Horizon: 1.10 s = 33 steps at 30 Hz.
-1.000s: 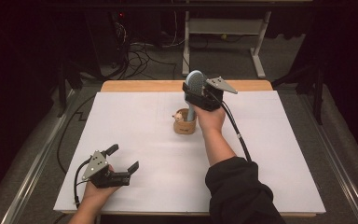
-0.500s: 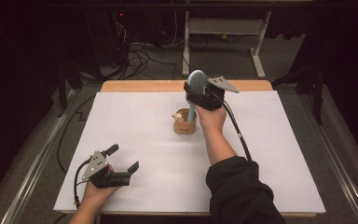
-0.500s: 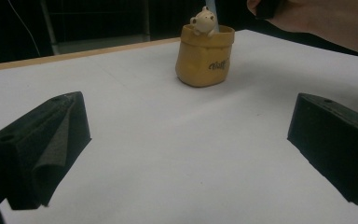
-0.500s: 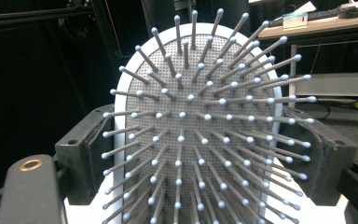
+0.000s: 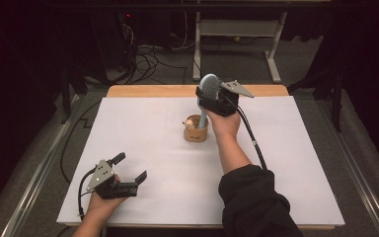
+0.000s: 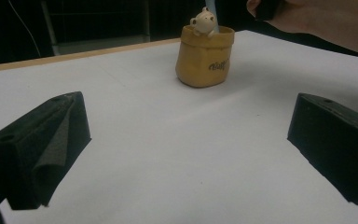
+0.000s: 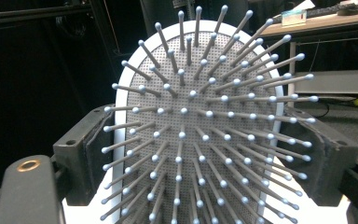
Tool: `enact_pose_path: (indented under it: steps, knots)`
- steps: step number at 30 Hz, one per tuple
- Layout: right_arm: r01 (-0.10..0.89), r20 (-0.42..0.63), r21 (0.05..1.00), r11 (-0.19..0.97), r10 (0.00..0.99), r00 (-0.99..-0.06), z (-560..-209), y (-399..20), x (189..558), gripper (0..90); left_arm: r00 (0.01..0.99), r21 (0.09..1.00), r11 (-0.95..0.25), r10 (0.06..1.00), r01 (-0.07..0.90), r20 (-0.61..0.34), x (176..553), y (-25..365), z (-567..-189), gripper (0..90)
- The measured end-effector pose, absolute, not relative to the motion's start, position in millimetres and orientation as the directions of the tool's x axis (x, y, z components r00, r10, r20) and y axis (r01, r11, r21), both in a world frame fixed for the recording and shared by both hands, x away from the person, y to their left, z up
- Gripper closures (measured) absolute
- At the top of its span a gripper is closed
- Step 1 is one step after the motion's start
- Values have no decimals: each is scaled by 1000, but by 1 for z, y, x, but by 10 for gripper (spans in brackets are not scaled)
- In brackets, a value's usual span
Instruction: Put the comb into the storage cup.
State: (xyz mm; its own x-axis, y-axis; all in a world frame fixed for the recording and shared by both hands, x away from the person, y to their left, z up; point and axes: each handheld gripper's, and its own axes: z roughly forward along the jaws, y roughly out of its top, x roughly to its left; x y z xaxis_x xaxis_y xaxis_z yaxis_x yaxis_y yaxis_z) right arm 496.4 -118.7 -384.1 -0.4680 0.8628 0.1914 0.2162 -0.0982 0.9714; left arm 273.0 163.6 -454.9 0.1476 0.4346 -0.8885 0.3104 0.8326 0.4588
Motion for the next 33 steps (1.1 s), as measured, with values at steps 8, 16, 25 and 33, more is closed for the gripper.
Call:
enact_pose_path:
  steps: [8, 16, 25, 33]
  knots:
    - [211, 183, 973, -91, 864, -469, -384, -118, 497, 177, 148, 460, 831, 436, 311, -888, 273, 164, -455, 0]
    - [208, 171, 975, -79, 866, -470, -385, -118, 497, 172, 147, 460, 832, 436, 311, -888, 273, 164, -455, 0]
    - [206, 161, 976, -70, 869, -468, -385, -118, 497, 167, 146, 459, 833, 435, 309, -888, 273, 164, -455, 0]
    - [204, 155, 977, -64, 870, -468, -385, -118, 498, 162, 147, 458, 833, 434, 311, -889, 273, 164, -455, 0]
